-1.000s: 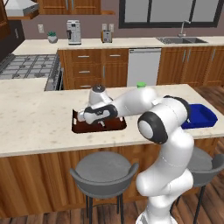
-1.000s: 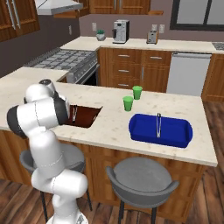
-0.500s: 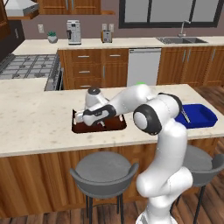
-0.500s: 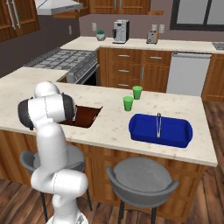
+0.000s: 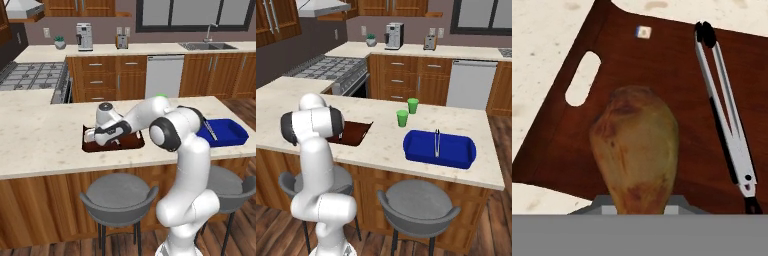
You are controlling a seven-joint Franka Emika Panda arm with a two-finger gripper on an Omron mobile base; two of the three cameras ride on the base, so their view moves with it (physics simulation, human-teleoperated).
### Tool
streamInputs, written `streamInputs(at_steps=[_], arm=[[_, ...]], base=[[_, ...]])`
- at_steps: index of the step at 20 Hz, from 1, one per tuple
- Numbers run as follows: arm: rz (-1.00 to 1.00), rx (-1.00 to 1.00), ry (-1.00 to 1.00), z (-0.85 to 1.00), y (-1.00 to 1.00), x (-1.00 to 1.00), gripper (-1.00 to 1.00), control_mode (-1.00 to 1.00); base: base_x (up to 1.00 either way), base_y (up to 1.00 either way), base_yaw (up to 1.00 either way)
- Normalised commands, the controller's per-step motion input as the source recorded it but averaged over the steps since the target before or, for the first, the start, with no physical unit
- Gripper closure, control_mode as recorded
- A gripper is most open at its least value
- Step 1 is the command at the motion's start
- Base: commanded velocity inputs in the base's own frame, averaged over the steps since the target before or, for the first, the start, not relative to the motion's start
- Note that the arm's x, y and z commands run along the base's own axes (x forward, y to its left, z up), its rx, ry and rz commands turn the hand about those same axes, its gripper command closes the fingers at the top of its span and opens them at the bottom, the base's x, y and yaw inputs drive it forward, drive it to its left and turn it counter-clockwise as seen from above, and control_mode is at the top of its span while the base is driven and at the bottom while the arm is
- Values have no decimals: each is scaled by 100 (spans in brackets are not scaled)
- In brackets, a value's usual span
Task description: Gather the sweet potato and mushroom from the fridge and place them on a tray on the dining counter. Then gather the chicken drumstick and fish from the fridge and place them on the other tray.
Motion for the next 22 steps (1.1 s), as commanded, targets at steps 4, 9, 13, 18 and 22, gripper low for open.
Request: streamInputs(at_steps=[4, 9, 13, 18, 22], arm=[[0, 0, 0, -18, 3, 11, 100, -100], [0, 0, 0, -18, 7, 14, -100, -100], [0, 0, 0, -13, 5, 10, -100, -100], [0, 0, 0, -3, 2, 3, -100, -100], [0, 0, 0, 34, 0, -10, -100, -100]], base=[[0, 0, 0], [0, 0, 0], [0, 0, 0], [0, 0, 0], [0, 0, 0]])
